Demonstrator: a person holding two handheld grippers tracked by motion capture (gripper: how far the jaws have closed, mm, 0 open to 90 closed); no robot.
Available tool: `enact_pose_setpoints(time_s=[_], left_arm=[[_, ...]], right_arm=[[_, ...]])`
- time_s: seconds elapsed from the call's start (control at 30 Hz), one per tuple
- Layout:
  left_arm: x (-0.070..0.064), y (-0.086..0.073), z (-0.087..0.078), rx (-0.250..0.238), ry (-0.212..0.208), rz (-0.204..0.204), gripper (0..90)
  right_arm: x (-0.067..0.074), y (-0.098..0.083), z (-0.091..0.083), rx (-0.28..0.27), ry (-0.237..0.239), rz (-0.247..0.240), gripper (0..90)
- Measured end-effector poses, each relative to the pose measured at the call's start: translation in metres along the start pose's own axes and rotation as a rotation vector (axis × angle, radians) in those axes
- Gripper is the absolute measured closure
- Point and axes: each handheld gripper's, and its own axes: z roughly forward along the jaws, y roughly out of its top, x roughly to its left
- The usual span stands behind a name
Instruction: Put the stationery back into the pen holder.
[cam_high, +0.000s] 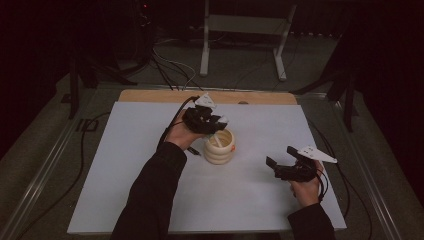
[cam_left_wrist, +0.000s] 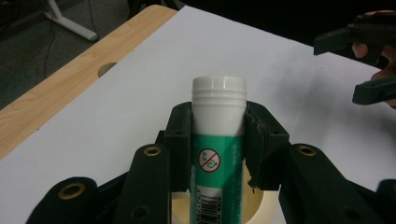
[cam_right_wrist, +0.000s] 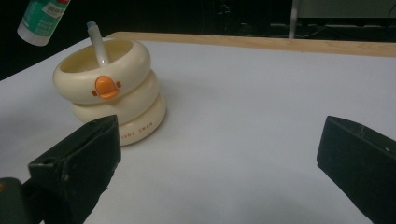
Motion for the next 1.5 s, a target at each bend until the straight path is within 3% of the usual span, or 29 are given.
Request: enact_pose_setpoints(time_s=[1.0, 1.5], left_arm=[[0.003, -0.002, 0.020, -0.041, 0.009, -0.051, 65.4], [0.004, -0.007, 0.024, -0.022, 0.010, -0.051, 65.4]], right_arm=[[-0.001, 0.000, -0.001, -0.005, 0.001, 0.003, 0.0], [-0.001, 0.000, -0.001, -0.007, 0.001, 0.002, 0.0]])
